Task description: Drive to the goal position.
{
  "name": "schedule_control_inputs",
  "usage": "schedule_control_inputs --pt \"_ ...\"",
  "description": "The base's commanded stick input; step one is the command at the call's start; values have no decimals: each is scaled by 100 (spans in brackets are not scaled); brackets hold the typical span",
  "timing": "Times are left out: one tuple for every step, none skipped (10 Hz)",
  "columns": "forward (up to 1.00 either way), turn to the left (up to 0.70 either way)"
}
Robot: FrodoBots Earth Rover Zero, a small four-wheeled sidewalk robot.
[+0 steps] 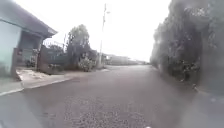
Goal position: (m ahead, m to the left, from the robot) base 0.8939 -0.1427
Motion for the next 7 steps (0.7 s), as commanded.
schedule_control_inputs --pt "70 0" --pt "70 0" --pt "70 0" --pt "70 0" --pt "70 0" --pt "70 0" --pt "70 0"
